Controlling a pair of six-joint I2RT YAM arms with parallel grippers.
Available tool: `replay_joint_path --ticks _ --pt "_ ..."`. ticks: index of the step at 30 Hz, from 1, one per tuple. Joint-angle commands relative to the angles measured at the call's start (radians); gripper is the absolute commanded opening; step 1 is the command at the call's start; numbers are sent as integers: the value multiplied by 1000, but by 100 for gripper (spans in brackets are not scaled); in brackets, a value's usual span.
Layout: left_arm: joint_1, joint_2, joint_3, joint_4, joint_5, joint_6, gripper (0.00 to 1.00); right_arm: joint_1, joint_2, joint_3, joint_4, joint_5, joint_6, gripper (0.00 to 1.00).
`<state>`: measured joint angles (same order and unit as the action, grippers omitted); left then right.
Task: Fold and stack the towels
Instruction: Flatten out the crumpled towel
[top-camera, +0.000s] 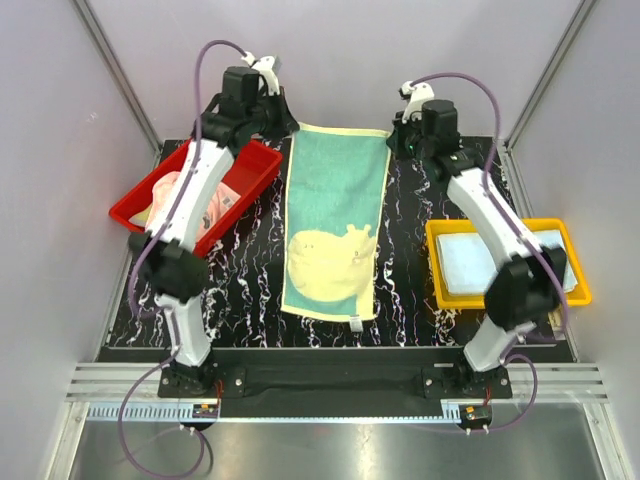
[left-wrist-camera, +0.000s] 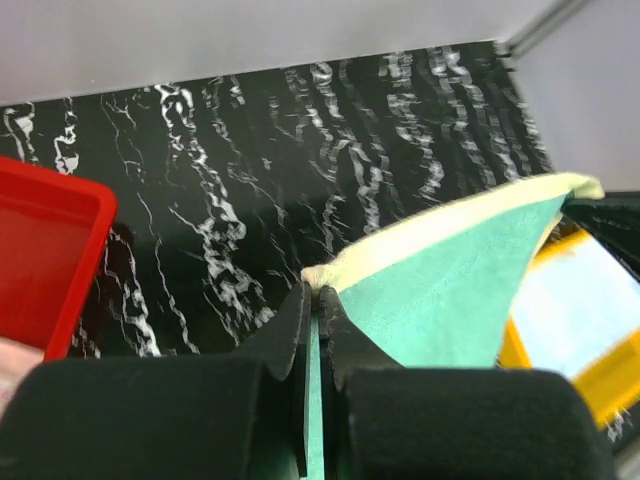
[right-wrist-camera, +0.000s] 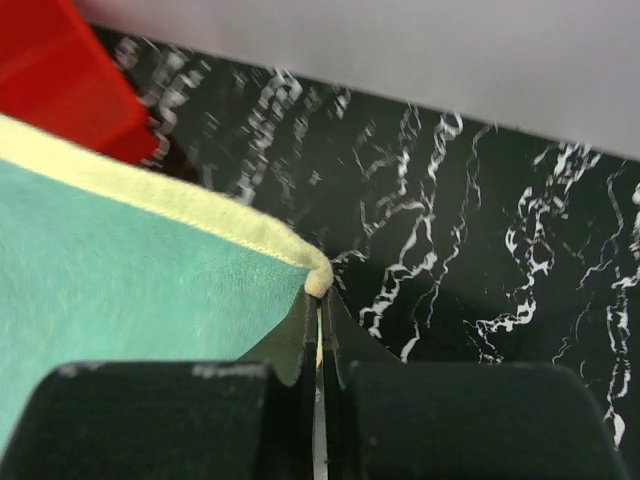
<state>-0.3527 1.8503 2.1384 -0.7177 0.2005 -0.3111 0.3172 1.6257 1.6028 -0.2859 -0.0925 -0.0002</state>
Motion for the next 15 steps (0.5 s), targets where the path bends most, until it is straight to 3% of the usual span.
replay_joint_path --ticks 1,7,15 --pt "73 183 106 105 190 -17 0 -40 141 89 105 -78 -87 0" --pt "132 427 173 289 281 -29 0 -61 336 164 203 -118 -187 0" --pt "138 379 -24 418 344 73 0 -61 301 -30 349 -182 -247 0"
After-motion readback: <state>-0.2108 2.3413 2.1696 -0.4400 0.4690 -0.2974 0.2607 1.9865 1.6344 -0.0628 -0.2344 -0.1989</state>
